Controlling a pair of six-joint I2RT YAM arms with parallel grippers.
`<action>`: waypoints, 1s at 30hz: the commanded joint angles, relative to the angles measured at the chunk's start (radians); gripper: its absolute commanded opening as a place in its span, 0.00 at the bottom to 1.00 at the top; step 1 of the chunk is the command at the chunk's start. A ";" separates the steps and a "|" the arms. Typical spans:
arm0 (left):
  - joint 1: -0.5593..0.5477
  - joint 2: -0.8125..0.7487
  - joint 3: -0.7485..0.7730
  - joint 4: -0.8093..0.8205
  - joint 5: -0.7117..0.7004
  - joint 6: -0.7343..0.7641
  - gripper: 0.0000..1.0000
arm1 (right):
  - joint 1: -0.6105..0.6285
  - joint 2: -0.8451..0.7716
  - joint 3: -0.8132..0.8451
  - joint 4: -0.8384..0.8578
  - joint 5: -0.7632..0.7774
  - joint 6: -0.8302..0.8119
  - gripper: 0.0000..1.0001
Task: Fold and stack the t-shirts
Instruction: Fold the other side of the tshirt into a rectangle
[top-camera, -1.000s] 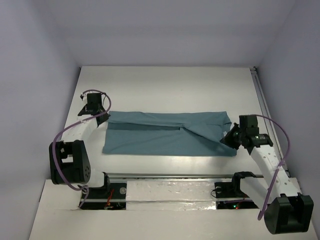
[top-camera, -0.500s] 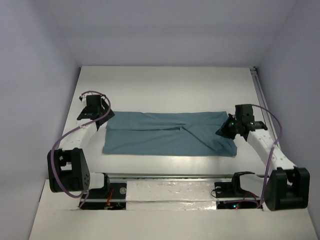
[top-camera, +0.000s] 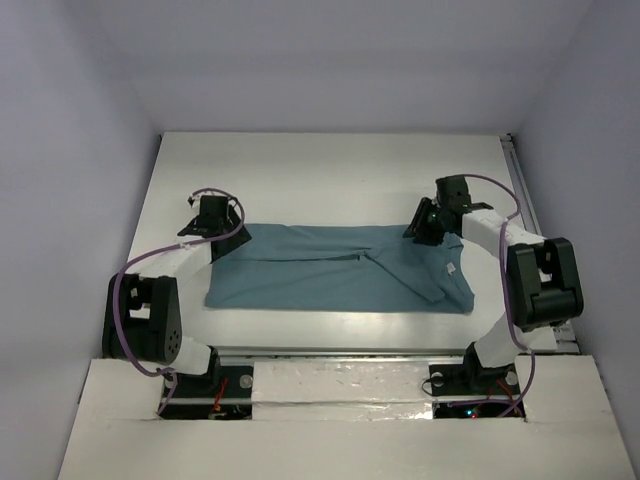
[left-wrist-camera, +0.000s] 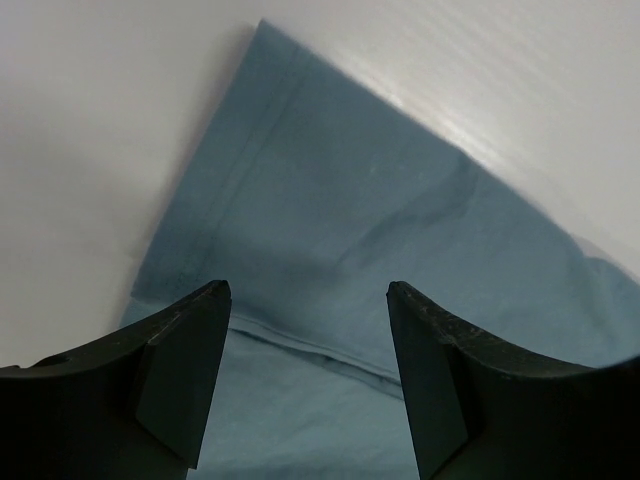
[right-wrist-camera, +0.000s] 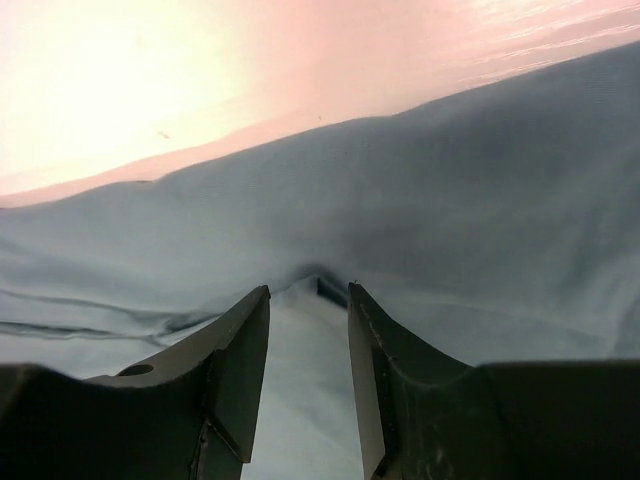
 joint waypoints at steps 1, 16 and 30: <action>-0.024 -0.046 -0.055 0.030 0.005 -0.018 0.60 | 0.041 0.032 0.055 0.028 0.035 -0.026 0.42; -0.048 -0.060 -0.087 0.036 -0.016 -0.012 0.59 | 0.121 0.008 0.001 -0.011 0.118 0.015 0.13; -0.048 -0.065 -0.057 0.040 0.005 -0.023 0.58 | 0.321 -0.178 -0.036 -0.192 0.129 0.050 0.00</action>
